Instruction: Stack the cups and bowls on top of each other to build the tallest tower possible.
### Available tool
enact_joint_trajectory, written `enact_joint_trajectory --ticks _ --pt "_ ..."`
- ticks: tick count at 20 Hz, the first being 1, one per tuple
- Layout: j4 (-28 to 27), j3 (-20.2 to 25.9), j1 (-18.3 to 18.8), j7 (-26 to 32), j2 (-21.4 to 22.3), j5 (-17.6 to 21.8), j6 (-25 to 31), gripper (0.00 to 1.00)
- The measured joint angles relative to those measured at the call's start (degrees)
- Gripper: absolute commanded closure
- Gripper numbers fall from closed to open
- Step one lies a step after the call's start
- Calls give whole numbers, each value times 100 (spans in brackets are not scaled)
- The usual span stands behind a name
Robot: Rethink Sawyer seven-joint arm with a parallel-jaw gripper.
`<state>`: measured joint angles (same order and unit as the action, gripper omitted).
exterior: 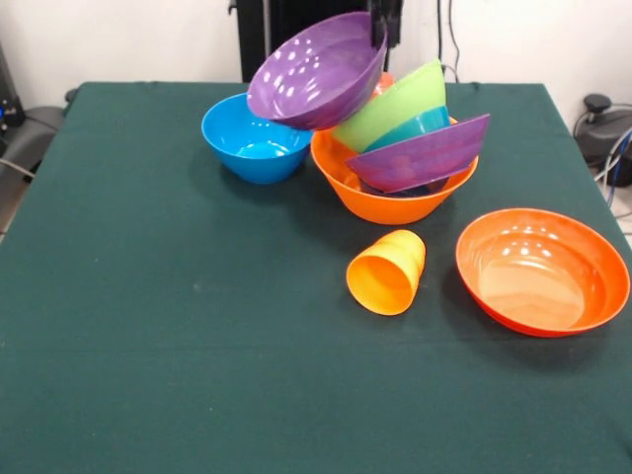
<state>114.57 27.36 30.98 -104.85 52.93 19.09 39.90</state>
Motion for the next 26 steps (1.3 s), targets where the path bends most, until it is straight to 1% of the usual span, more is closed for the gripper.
enact_joint_trajectory --ticks 2,5,8,11,15,26 --pt "-39 -25 66 0 -220 55 -117 100" --pt "-64 -79 77 0 -432 152 -258 100" --pt "-69 -130 78 0 -544 226 -344 100" --pt "-67 -161 77 0 -548 255 -346 100" --pt "-61 -160 79 0 -449 255 -346 100" --pt "-30 -161 117 0 85 254 -343 100"
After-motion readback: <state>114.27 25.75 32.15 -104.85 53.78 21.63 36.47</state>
